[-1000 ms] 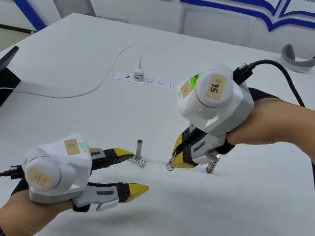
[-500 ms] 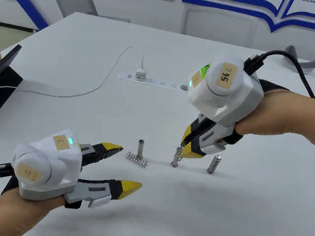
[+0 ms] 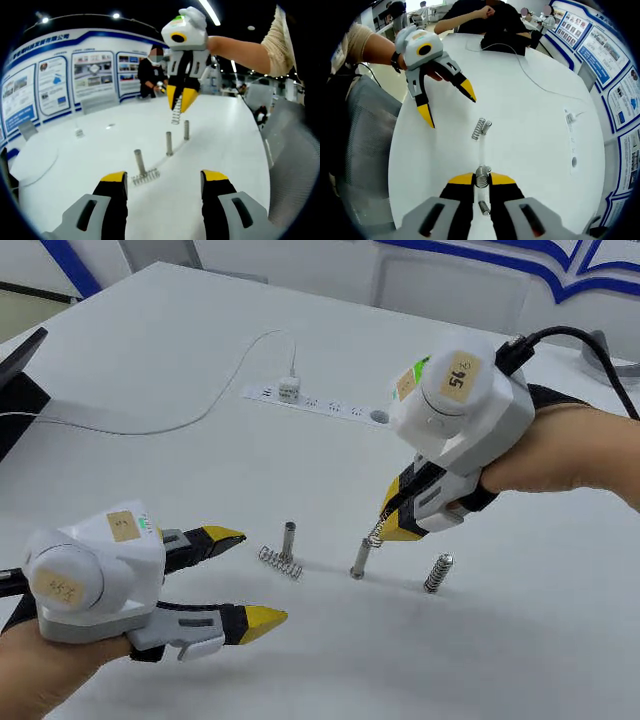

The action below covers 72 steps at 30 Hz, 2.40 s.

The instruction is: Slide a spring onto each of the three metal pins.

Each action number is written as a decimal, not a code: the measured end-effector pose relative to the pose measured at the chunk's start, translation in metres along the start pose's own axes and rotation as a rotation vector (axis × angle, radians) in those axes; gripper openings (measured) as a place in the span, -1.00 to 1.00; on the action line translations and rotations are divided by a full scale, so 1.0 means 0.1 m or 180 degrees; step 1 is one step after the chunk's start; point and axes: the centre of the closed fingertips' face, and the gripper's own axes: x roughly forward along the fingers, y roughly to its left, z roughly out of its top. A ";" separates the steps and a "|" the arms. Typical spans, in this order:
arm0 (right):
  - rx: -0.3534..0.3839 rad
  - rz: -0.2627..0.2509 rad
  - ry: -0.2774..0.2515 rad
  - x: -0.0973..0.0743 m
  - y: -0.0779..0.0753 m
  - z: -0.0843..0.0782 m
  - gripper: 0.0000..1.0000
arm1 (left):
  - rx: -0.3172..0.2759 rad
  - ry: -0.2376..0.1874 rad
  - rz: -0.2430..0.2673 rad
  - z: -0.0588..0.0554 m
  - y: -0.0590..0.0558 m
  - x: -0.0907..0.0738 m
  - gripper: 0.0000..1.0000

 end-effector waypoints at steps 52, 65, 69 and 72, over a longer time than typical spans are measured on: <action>0.0097 0.0232 0.0307 0.54 -0.08 -0.16 -0.76 | -0.0025 0.0033 -0.0002 -0.04 0.00 0.00 0.18; 0.0176 0.0245 0.0320 0.67 -0.09 -0.25 -0.75 | -0.0018 0.0041 0.0009 -0.05 0.01 0.00 0.18; 0.0185 0.0243 0.0330 0.69 -0.09 -0.27 -0.75 | -0.0022 0.0032 0.0017 -0.04 0.02 0.00 0.18; 0.0205 0.0246 0.0339 0.71 -0.09 -0.29 -0.75 | -0.0023 0.0040 0.0015 -0.05 0.02 0.01 0.18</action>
